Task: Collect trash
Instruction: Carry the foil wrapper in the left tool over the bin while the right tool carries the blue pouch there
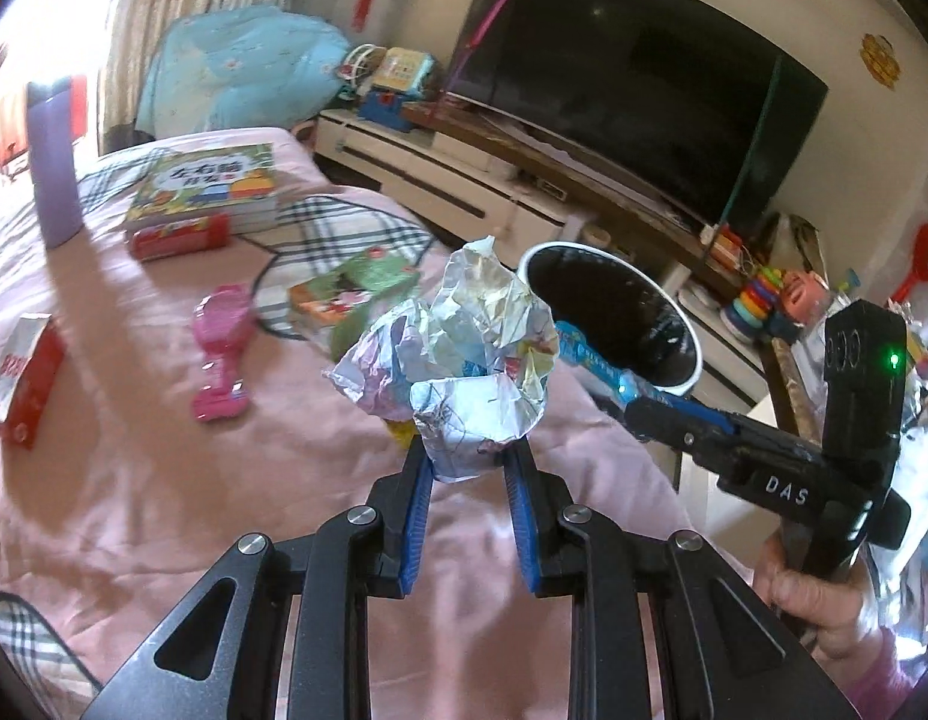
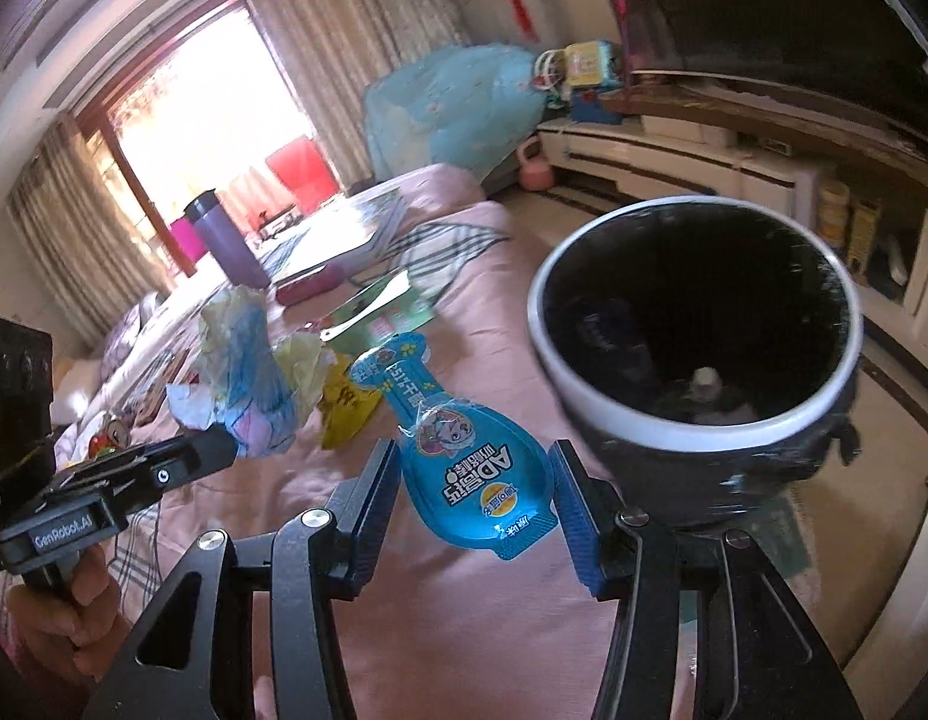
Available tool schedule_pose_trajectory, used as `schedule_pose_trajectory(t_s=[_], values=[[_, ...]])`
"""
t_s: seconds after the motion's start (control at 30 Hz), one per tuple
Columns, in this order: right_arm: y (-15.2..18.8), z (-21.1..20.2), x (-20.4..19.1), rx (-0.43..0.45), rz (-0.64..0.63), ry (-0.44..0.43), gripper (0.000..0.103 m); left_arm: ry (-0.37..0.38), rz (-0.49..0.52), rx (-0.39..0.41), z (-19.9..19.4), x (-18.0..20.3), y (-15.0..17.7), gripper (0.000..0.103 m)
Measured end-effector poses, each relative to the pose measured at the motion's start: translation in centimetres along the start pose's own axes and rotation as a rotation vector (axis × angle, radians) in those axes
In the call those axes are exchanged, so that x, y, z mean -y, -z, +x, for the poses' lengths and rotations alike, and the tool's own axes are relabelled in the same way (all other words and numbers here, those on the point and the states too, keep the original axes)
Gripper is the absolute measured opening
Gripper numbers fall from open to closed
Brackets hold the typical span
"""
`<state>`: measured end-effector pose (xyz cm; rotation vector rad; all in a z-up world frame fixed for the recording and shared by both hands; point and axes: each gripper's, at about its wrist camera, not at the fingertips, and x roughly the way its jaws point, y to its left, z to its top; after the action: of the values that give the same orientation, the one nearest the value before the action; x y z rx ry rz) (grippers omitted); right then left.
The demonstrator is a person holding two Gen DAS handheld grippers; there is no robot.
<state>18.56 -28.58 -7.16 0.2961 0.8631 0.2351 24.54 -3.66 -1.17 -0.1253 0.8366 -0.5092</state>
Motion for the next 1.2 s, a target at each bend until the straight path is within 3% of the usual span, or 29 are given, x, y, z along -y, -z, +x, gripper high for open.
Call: schedule_pose_trajectory(t_s=[0.67,1.2], values=[[-2.3,-2.8,5.4,0.085,0.073,0.064,0.051,0.045,0.1,-0.015,4.3,5.0,-2.7,0.023],[-5.1,-1.9,9.8,0.081,0.113,0.129,0.051,0.054,0.157,-0.07,10.4,8.8,-6.1,0.023]])
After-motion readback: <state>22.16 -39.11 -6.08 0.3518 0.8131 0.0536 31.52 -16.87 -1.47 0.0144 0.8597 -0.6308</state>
